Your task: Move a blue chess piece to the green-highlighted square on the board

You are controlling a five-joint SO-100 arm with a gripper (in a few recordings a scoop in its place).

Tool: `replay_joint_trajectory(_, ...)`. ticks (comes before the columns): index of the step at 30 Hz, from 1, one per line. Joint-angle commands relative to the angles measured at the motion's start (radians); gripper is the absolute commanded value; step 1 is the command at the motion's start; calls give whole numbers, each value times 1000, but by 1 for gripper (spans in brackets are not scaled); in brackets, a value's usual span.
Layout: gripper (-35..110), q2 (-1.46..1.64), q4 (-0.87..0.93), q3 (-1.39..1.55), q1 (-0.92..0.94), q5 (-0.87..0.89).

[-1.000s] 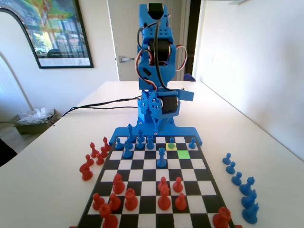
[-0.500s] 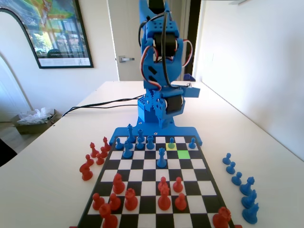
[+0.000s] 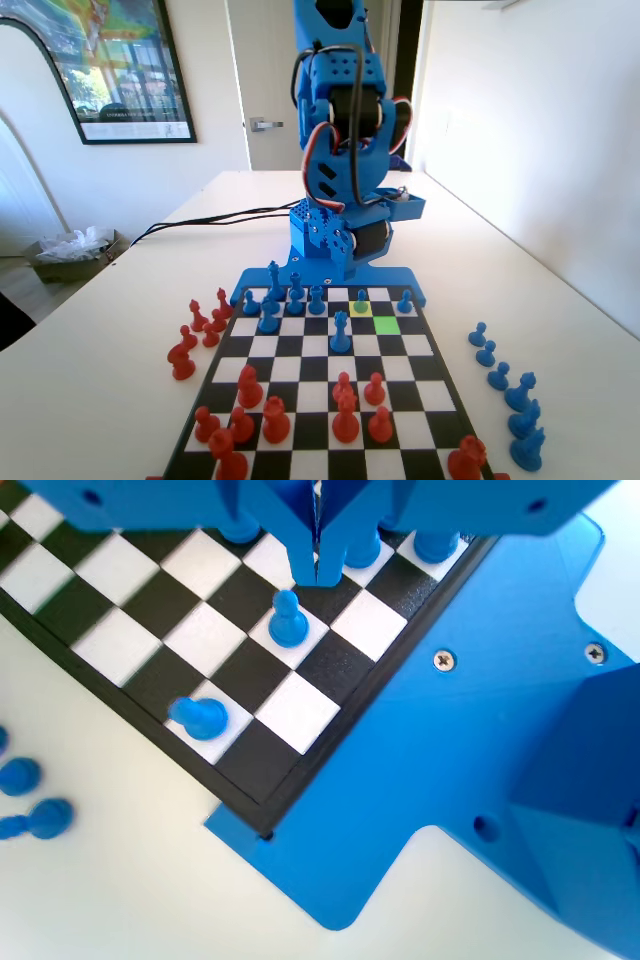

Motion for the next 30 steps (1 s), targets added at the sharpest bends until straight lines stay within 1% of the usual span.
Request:
replay_joint_trajectory(1, 1, 9, -2, -52, -23, -37)
replay_joint_trajectory(4, 2, 5, -8, -63, -21, -52)
replay_joint_trajectory(6, 5, 2, -15, -64, -21, -55)
replay_joint_trajectory(7, 11, 2, -15, -67, -21, -54)
replay_joint_trajectory(8, 13, 2, -12, -71, -23, -55)
replay_joint_trajectory(12, 16, 0, -15, -75, -23, -80)
replay_joint_trajectory(19, 15, -5, -18, -81, -26, -98)
replay_joint_trajectory(30, 13, -91, -71, -98, -34, -117)
